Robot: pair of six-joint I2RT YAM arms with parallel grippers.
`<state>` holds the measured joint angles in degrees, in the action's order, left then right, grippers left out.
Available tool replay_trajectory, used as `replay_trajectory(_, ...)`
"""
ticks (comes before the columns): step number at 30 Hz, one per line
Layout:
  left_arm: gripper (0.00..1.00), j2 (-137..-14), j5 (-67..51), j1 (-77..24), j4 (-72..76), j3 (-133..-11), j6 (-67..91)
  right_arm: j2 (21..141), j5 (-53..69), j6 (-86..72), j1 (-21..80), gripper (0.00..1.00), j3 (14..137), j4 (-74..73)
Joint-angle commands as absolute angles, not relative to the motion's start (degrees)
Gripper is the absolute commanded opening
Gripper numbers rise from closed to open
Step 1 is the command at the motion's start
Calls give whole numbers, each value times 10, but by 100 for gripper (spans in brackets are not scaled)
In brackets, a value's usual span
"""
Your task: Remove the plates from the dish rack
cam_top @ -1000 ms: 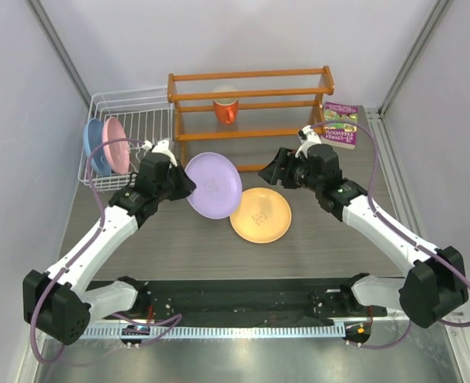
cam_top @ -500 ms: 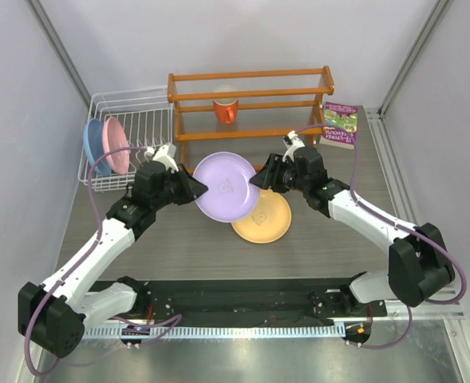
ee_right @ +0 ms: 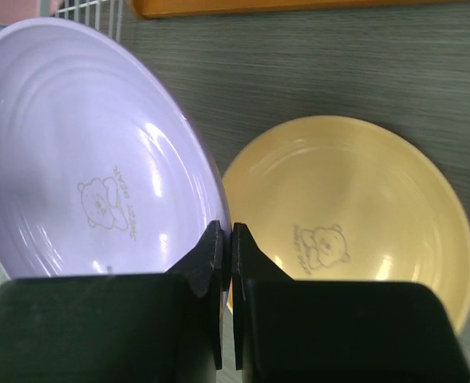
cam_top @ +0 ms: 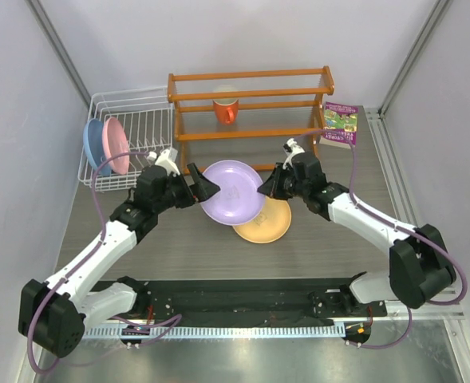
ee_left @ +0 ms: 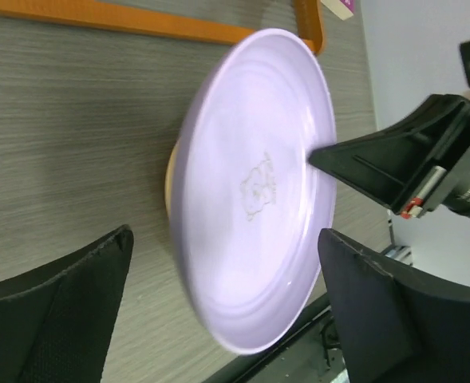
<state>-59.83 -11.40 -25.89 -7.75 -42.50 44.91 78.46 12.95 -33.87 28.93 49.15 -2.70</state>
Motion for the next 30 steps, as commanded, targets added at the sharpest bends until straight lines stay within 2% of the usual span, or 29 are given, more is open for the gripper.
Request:
replay_trajectory(1, 99, -600, -102, -262, -58, -438, 426, 706, 9, -319, 289, 1, 503, -96)
replay_trajectory(6, 99, -582, 12, -262, -138, -453, 369, 691, -71, -292, 287, 1, 520, -196)
replay_trajectory(14, 99, -571, 305, -262, -266, -513, 270, 708, -98, -301, 284, 1, 499, -236)
replay_trajectory(17, 99, -576, 350, -262, -288, -526, 263, 721, -99, -301, 283, 1, 490, -235)
replay_trajectory(27, 99, -577, 376, -262, -286, -542, 265, 773, -96, -303, 276, 1, 477, -221)
replay_trajectory(30, 99, -578, 393, -262, -286, -551, 262, 785, -87, -302, 274, 6, 476, -208)
